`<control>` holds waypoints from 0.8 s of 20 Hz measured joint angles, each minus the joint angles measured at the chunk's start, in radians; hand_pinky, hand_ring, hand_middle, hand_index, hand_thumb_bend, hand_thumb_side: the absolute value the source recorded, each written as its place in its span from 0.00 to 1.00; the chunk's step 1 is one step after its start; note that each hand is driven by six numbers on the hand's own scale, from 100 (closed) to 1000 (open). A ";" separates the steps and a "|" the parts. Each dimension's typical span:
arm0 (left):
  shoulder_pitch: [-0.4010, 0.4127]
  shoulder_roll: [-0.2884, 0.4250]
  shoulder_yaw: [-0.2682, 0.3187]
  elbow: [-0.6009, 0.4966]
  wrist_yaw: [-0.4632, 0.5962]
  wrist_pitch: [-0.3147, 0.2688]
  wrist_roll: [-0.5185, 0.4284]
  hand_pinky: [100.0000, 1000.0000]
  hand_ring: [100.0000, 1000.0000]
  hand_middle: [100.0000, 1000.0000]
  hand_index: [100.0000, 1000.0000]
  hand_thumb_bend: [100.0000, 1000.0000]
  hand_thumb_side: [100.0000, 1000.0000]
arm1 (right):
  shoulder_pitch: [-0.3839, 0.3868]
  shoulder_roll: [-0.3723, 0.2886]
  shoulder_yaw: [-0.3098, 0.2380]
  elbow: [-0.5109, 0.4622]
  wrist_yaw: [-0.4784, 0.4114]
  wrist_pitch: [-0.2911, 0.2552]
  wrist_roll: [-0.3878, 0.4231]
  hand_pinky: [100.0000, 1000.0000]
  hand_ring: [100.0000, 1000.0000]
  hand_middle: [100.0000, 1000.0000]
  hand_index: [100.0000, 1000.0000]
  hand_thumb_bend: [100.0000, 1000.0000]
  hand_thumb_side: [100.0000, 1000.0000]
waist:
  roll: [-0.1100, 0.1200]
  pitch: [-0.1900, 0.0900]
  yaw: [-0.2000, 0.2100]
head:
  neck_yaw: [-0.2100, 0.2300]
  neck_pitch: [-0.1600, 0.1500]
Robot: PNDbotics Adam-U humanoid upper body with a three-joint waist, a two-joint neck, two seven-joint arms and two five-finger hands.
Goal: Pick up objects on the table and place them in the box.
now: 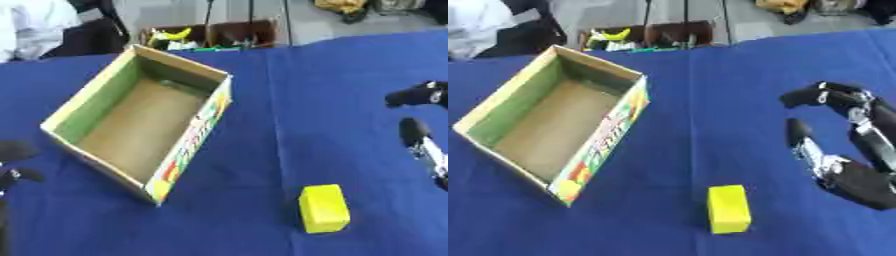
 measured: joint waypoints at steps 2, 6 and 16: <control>0.000 0.000 0.000 0.000 0.000 0.001 -0.001 0.38 0.64 0.62 0.90 0.00 0.98 | 0.000 0.000 0.000 0.000 0.000 0.000 0.000 0.74 0.72 0.62 0.77 0.00 0.85 | 0.000 0.000 0.000 | 0.000 0.000; -0.001 0.000 0.000 0.000 0.000 0.002 -0.002 0.38 0.64 0.62 0.90 0.00 0.98 | 0.000 0.000 0.000 0.000 0.000 0.000 0.000 0.74 0.72 0.62 0.77 0.00 0.85 | 0.000 0.000 0.000 | 0.001 -0.001; -0.001 0.000 -0.001 0.000 0.002 0.005 -0.007 0.38 0.64 0.62 0.90 0.01 0.98 | -0.055 -0.056 0.027 0.000 0.019 -0.012 0.010 0.73 0.75 0.68 0.81 0.22 1.00 | -0.005 -0.006 -0.002 | -0.001 -0.001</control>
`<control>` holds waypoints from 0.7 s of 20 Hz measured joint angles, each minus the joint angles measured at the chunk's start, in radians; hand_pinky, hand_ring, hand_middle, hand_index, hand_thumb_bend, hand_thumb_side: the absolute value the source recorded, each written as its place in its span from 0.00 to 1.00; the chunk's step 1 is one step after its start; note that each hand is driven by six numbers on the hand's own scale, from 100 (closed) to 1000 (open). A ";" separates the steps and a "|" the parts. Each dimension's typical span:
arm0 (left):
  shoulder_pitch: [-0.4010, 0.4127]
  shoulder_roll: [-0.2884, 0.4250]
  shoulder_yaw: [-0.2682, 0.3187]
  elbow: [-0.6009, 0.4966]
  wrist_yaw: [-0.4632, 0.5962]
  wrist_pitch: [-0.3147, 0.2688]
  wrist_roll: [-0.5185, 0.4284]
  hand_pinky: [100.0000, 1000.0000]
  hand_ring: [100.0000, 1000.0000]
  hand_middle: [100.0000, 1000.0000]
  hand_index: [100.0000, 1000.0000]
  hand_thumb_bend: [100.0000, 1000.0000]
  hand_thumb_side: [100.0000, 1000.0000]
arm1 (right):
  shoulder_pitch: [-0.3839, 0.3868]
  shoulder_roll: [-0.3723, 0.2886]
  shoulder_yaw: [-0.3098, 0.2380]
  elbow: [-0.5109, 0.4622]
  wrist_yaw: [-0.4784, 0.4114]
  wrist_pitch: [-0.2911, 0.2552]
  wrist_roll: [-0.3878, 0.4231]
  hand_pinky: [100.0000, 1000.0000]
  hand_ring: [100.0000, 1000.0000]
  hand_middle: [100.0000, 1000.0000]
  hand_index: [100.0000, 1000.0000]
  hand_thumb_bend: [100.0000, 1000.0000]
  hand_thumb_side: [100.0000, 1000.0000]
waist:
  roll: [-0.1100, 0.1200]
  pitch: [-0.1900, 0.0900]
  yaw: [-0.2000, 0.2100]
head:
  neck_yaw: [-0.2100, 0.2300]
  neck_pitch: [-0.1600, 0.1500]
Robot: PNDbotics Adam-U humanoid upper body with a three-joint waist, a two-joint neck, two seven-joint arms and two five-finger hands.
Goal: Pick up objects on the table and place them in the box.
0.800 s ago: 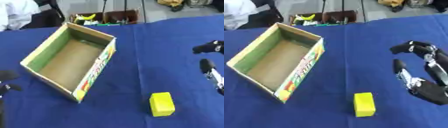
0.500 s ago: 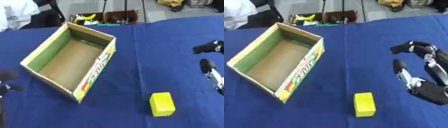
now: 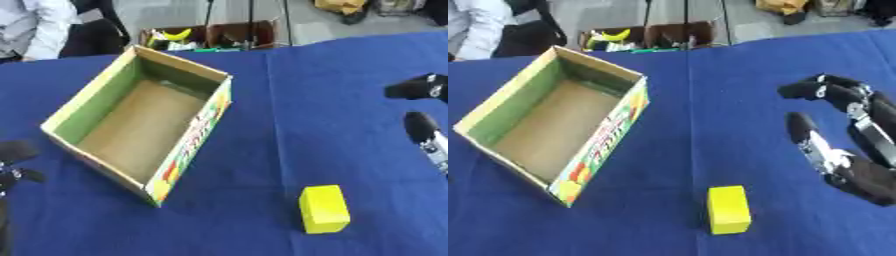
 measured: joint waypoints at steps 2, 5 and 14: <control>0.000 0.001 0.000 0.000 0.001 0.000 0.000 0.38 0.64 0.62 0.90 0.01 0.98 | -0.025 -0.038 0.019 0.000 0.013 0.001 0.003 0.73 0.75 0.68 0.81 0.26 1.00 | -0.005 -0.005 -0.002 | -0.001 0.001; 0.000 0.001 0.000 0.000 0.003 0.000 0.000 0.38 0.64 0.62 0.90 0.01 0.98 | -0.053 -0.088 0.053 0.000 0.032 0.014 0.016 0.74 0.76 0.68 0.82 0.32 1.00 | -0.006 -0.008 -0.005 | -0.003 0.001; 0.001 0.009 0.000 0.000 0.003 0.004 -0.004 0.38 0.64 0.62 0.90 0.01 0.98 | -0.067 -0.126 0.131 0.000 0.051 0.056 0.065 0.80 0.79 0.67 0.84 0.45 0.88 | -0.009 -0.010 -0.007 | -0.005 0.001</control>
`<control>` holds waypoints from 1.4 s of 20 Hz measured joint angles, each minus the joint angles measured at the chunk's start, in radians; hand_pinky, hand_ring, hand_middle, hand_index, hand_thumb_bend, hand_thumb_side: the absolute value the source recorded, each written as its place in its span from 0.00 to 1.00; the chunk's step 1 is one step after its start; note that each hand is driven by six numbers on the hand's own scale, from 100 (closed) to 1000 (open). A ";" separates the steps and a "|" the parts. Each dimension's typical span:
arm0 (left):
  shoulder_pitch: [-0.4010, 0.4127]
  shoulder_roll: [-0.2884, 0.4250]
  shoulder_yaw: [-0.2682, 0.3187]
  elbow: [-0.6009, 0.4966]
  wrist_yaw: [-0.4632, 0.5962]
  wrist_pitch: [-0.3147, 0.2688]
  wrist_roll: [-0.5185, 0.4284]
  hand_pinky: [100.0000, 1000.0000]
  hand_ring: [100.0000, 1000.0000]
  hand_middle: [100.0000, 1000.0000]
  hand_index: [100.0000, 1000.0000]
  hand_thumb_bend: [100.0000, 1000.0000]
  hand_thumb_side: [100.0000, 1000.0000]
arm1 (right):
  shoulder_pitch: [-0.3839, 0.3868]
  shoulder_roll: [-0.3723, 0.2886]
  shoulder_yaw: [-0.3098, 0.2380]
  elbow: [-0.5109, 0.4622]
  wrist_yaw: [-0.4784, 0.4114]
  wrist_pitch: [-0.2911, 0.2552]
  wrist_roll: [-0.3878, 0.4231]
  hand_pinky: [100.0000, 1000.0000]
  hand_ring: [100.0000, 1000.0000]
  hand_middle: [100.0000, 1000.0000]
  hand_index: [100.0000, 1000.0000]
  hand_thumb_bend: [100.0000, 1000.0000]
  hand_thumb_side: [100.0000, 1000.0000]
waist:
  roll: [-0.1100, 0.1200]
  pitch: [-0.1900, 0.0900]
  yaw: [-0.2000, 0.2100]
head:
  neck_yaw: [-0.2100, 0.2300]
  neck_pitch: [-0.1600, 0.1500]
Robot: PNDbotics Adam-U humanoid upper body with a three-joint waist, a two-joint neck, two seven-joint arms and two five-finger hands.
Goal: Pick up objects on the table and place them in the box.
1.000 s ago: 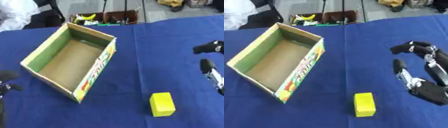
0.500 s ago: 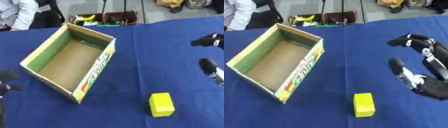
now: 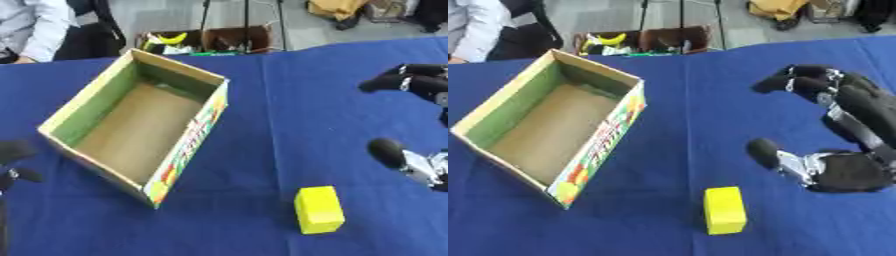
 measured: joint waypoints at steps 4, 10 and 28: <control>0.000 0.000 0.000 0.000 0.000 0.001 -0.001 0.38 0.64 0.62 0.90 0.01 0.98 | 0.003 0.003 0.045 0.000 -0.015 0.018 0.049 0.81 0.80 0.68 0.86 0.52 0.75 | -0.004 0.000 0.001 | -0.004 0.000; 0.000 0.000 0.000 0.000 0.000 0.003 -0.003 0.38 0.64 0.62 0.90 0.01 0.98 | 0.004 0.008 0.085 0.000 -0.015 0.014 0.135 0.81 0.81 0.68 0.85 0.52 0.67 | -0.006 0.000 0.002 | -0.006 0.000; 0.000 0.000 -0.001 0.000 0.000 0.007 -0.007 0.38 0.64 0.63 0.90 0.01 0.98 | -0.020 -0.011 0.101 0.000 0.016 0.007 0.391 0.79 0.82 0.72 0.86 0.37 0.55 | -0.006 0.000 0.004 | -0.007 0.000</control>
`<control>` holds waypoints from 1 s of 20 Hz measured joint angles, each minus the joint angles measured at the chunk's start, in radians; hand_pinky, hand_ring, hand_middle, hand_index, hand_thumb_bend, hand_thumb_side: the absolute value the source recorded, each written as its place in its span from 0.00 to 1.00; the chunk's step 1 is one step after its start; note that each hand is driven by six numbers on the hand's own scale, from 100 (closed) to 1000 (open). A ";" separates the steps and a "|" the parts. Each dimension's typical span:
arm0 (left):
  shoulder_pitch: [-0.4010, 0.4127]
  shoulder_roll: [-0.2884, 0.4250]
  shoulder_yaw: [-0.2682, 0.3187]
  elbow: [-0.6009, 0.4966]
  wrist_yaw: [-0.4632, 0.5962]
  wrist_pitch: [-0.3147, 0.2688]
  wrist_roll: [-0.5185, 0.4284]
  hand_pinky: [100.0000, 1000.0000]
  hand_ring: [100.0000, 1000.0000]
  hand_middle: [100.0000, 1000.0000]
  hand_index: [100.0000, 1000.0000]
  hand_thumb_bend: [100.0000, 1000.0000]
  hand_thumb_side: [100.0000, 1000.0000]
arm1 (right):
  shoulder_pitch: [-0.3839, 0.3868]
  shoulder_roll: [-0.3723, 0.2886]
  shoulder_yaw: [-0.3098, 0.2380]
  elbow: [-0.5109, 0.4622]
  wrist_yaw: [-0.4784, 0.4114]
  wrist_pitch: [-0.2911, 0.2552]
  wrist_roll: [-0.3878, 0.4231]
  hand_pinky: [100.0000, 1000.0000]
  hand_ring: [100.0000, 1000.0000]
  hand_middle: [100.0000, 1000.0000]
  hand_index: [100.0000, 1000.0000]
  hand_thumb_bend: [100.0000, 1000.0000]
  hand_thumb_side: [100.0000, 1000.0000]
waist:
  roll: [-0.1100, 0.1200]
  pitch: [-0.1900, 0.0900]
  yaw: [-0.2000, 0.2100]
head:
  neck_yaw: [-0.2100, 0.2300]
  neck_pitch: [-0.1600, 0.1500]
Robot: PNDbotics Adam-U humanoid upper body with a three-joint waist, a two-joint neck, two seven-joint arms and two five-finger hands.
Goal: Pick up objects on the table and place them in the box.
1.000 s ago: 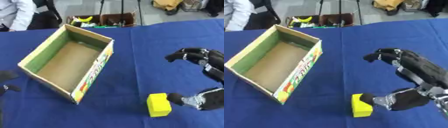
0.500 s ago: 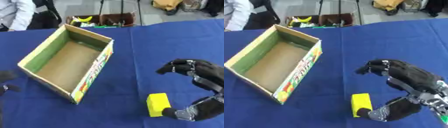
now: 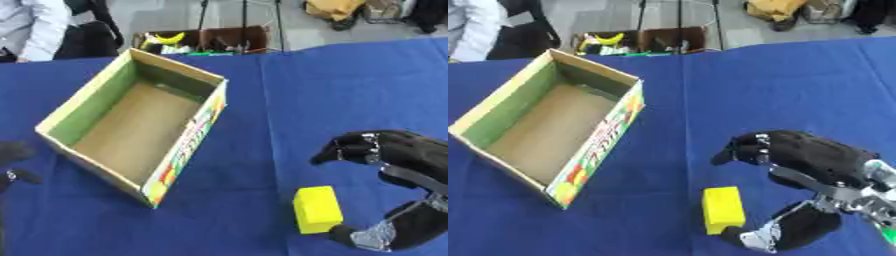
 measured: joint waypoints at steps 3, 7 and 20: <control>0.000 0.000 -0.001 0.000 0.000 0.001 -0.001 0.38 0.64 0.63 0.90 0.00 0.98 | 0.000 0.000 0.001 0.000 0.003 0.014 0.035 0.79 0.82 0.72 0.85 0.36 0.55 | 0.000 0.001 0.002 | -0.001 0.000; 0.000 0.000 -0.005 0.000 0.000 0.002 -0.003 0.38 0.64 0.63 0.90 0.00 0.98 | -0.003 0.000 0.011 0.000 0.022 0.034 0.062 0.79 0.82 0.72 0.85 0.35 0.56 | 0.000 0.003 0.006 | -0.004 0.000; 0.000 -0.001 -0.006 0.000 0.000 0.001 -0.009 0.38 0.64 0.63 0.90 0.00 0.98 | -0.003 0.016 0.050 0.000 0.099 0.094 0.122 0.78 0.81 0.71 0.85 0.35 0.57 | 0.000 0.009 0.018 | -0.015 -0.007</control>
